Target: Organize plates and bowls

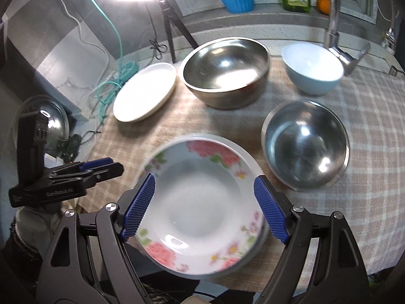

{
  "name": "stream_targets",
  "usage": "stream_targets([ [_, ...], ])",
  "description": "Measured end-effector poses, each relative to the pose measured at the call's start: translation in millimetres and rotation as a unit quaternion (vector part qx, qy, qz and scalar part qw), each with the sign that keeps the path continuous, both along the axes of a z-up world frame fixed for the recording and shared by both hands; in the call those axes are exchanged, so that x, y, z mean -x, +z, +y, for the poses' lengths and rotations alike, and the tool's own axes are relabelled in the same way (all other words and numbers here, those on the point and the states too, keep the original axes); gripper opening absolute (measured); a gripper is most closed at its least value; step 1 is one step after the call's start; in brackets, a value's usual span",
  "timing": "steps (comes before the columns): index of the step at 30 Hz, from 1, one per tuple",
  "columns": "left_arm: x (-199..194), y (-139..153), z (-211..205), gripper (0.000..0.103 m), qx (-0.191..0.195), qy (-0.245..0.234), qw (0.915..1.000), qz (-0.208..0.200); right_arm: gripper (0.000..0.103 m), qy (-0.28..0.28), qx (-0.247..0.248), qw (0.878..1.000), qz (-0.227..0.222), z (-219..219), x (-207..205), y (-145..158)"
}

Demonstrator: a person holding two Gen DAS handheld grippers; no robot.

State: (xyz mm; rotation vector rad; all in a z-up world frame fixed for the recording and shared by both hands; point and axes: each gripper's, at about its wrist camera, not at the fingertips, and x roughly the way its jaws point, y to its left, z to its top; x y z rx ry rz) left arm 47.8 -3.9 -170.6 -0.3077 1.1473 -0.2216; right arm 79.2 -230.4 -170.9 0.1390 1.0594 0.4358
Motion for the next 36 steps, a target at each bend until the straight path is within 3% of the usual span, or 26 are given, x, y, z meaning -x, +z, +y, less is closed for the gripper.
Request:
stream_targets([
  [11, -33, 16, 65, 0.053, -0.015, 0.017, 0.9992, -0.033, 0.083, 0.003, -0.038, 0.999, -0.013, 51, -30, 16],
  [22, -85, 18, 114, 0.053, -0.044, 0.018, 0.9974, -0.053, 0.083, -0.005, -0.048, 0.999, 0.002, 93, -62, 3],
  [36, -159, -15, 132, 0.052, -0.049, -0.009, 0.9982, -0.033, 0.083, -0.028, -0.044, 0.998, 0.039, 123, -117, -32],
])
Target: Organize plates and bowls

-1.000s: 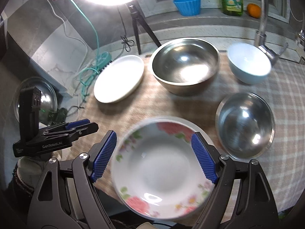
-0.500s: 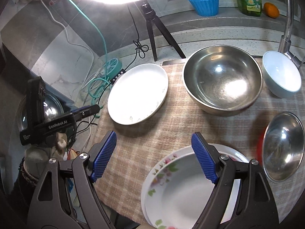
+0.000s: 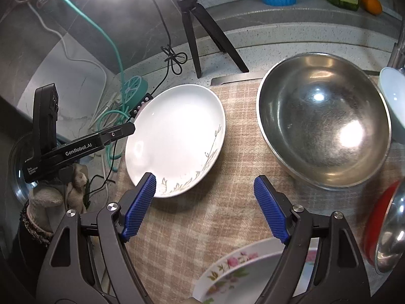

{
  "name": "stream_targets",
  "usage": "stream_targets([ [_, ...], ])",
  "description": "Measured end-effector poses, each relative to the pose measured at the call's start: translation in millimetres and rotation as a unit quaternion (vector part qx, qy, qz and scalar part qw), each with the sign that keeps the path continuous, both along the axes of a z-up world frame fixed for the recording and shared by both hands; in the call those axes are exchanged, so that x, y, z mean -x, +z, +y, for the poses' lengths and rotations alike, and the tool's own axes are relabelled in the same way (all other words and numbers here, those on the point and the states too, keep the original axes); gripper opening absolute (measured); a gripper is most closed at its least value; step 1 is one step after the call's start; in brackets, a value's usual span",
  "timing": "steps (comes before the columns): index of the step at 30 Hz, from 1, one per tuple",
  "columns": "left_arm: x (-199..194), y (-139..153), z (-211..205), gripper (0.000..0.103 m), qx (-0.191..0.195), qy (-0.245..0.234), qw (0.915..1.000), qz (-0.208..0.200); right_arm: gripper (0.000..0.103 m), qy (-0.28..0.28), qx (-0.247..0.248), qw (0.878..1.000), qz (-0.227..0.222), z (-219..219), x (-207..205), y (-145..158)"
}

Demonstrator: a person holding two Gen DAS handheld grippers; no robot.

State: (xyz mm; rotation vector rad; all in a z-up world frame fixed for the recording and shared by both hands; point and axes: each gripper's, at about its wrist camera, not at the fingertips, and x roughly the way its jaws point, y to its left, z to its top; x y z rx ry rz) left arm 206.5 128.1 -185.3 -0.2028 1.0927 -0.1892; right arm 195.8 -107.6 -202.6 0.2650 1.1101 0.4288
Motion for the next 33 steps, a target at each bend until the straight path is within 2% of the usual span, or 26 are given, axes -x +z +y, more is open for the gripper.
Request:
stream_targets([
  [8, -22, -15, 10, 0.051, 0.012, 0.0, 0.9998, 0.014, 0.057, -0.01, 0.015, 0.999, 0.032, 10, -23, -21],
  [10, -25, -17, 11, 0.05, 0.011, -0.002, 0.9998, 0.017, 0.053, -0.012, 0.017, 0.999, 0.037, 11, -25, -24],
  [15, -30, -24, 13, 0.03, 0.029, -0.007, 0.9991, 0.03, 0.047, -0.012, 0.02, 0.999, 0.046, 14, -32, -30],
  [20, -32, -28, 14, 0.026, 0.029, -0.008, 0.999, 0.034, 0.043, -0.006, 0.023, 0.998, 0.051, 19, -36, -32],
  [24, -33, -29, 17, 0.018, 0.026, -0.008, 0.9991, 0.034, 0.027, -0.001, 0.024, 0.998, 0.06, 22, -39, -38],
  [26, -33, -29, 18, 0.016, 0.025, -0.008, 0.9991, 0.034, 0.014, 0.003, 0.024, 0.998, 0.065, 23, -42, -41],
  [33, -32, -31, 17, 0.015, 0.019, -0.008, 0.9992, 0.034, 0.013, 0.006, 0.034, 0.997, 0.067, 31, -45, -43],
])
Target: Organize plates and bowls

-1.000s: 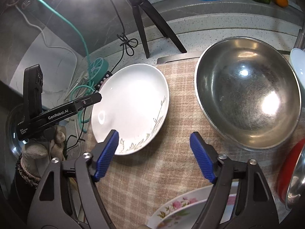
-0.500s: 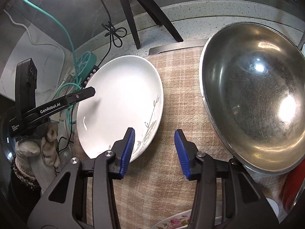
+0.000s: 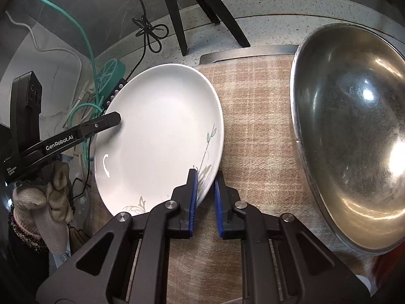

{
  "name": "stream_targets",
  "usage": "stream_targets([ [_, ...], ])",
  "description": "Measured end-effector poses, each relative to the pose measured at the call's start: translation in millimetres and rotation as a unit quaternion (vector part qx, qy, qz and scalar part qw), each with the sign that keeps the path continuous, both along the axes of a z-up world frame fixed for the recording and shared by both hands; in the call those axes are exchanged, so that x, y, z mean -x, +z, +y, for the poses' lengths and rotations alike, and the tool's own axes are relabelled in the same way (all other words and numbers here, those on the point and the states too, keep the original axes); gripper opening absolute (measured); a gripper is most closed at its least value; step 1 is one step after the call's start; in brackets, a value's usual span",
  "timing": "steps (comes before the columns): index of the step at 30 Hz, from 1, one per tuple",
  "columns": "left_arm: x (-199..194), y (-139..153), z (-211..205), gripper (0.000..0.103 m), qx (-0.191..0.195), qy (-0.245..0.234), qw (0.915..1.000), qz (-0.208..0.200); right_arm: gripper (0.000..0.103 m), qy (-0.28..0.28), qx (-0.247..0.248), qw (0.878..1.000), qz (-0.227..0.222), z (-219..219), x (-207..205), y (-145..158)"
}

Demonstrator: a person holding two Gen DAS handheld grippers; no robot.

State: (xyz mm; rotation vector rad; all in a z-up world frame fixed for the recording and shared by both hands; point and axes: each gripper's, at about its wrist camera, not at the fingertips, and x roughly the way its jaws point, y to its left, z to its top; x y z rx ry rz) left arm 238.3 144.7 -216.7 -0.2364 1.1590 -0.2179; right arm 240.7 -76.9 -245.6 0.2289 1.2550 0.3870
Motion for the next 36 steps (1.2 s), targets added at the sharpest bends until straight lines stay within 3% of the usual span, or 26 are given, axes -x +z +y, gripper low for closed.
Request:
stream_targets([
  [10, 13, 5, -2, 0.015, 0.005, 0.007, 1.0, 0.003, 0.013, 0.0, -0.004, 1.0, 0.002, -3, 6, 8],
  [23, 54, 38, -10, 0.015, 0.016, 0.018, 0.9994, -0.024, 0.013, 0.02, -0.016, 0.999, -0.019, -21, 37, 38],
  [36, 105, 66, -51, 0.015, 0.02, 0.017, 0.9984, -0.05, 0.013, 0.024, -0.031, 0.998, -0.048, -62, 79, 73],
])
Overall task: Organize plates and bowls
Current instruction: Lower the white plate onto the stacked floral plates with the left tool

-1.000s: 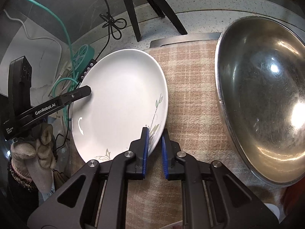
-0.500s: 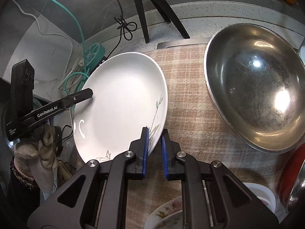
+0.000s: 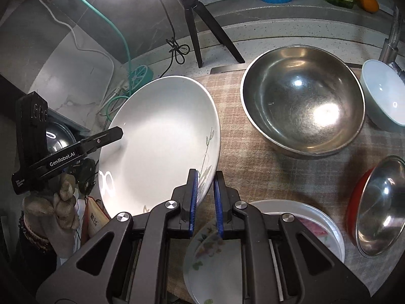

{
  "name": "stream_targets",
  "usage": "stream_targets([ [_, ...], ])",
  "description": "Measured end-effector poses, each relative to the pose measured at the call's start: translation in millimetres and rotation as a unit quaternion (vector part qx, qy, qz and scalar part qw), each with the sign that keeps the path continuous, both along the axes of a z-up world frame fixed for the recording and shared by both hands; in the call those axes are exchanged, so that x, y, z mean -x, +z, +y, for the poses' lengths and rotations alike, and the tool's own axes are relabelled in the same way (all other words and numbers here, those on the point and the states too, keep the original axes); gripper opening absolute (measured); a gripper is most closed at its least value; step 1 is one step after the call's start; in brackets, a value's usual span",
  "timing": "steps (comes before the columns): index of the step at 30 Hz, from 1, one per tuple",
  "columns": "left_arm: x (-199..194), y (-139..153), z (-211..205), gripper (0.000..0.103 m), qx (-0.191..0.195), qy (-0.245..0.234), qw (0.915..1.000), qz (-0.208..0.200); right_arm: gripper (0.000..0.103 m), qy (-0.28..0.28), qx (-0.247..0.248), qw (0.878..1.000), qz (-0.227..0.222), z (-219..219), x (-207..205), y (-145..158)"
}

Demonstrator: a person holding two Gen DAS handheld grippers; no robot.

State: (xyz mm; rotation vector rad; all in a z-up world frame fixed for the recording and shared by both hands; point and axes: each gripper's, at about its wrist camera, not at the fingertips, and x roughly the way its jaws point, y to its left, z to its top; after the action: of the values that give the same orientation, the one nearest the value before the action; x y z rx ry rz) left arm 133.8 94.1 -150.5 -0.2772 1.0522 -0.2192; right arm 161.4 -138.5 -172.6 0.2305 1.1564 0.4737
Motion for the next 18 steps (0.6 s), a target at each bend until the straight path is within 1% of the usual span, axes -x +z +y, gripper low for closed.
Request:
stream_targets([
  [7, 25, 5, -31, 0.015, 0.001, -0.005, 1.0, -0.002, 0.013, 0.006, -0.001, 1.0, -0.001, -28, 20, 4],
  [11, 41, 7, -53, 0.015, 0.004, -0.01, 0.9999, -0.003, 0.013, 0.004, 0.0, 1.0, 0.003, -51, 35, 5],
  [18, 62, 1, -88, 0.015, 0.022, -0.019, 0.9995, 0.011, 0.013, -0.007, 0.012, 1.0, 0.015, -88, 57, -1],
])
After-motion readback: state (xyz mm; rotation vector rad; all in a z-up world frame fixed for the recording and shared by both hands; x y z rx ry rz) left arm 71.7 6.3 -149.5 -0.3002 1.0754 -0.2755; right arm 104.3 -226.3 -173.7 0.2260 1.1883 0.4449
